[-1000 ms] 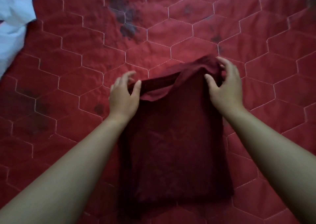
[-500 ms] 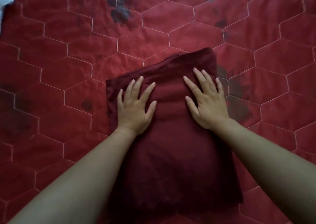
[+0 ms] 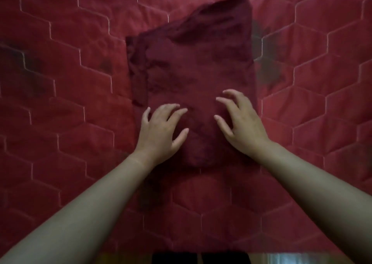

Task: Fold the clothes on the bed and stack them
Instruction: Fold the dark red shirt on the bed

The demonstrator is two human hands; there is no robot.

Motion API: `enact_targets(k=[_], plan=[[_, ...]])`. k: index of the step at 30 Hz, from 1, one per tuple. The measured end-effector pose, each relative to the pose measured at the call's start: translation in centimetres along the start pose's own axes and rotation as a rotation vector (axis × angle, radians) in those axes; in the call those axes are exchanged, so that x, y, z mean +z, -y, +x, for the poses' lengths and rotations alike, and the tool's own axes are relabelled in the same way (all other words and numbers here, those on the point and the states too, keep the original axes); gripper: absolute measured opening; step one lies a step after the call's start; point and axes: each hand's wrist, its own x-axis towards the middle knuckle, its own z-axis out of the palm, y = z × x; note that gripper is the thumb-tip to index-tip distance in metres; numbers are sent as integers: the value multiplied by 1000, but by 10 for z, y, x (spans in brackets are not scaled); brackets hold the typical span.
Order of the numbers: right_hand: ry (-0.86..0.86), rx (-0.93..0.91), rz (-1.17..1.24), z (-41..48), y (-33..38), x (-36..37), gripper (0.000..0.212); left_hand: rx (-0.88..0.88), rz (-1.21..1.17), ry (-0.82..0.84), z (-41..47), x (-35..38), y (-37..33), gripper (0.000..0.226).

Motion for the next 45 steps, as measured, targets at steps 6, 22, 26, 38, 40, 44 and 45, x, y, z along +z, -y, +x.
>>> enact_targets(k=[6,22,26,38,40,44,45], plan=[[48,-26,-27,-77,4,30,37,39,-47,35,-74,28,-11,48],[-120,-91,-70,-101,-3,36,14,160,-166,-87,-97,19,26,16],[-31,-40,-69,-132,19,10,11,171,-212,-9,-131,-7,10,19],[15,-94,-71,-71,37,-79,15,126,-196,-42,-82,-93,-3,19],[-10,-131,-112,-27,27,-83,20,113,-156,-86,-46,-95,8,17],[-21,-127,-155,48,6,-72,26,-4,-56,-128,10,-80,30,20],[-21,-124,-155,60,3,-67,26,-64,-11,-121,18,-73,34,23]])
